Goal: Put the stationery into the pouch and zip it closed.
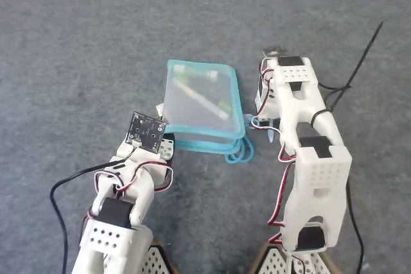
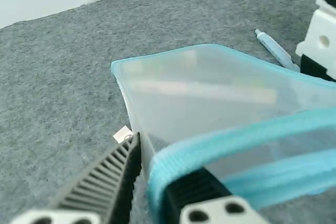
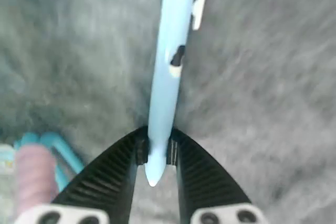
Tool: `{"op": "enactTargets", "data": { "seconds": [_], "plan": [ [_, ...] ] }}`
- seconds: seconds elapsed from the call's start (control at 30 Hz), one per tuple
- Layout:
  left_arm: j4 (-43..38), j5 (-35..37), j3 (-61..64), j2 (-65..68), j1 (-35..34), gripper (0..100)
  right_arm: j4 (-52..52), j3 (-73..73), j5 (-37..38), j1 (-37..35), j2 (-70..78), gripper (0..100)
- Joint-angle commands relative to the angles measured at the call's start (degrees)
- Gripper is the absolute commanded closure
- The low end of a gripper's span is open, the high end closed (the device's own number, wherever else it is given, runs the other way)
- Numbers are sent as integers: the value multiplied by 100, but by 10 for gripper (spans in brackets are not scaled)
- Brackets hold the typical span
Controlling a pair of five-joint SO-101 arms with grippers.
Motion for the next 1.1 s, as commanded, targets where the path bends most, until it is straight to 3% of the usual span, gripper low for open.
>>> {"op": "enactTargets", "data": {
  "seconds": [0.0,0.13,0.4,0.8,1.07],
  "plan": [
    [44,-35,-136,0,62,988,716,-158,202,374,-927,992],
    [44,-35,-136,0,62,988,1244,325,967,453,-2167,992],
    [35,-44,-136,0,53,988,1771,1635,1776,330,-5622,992],
    [53,-35,-136,26,26,988,2176,3666,3341,-2457,-8769,992],
    [44,-35,-136,26,35,988,2176,4422,3727,-2765,-8954,993]
  ]
}}
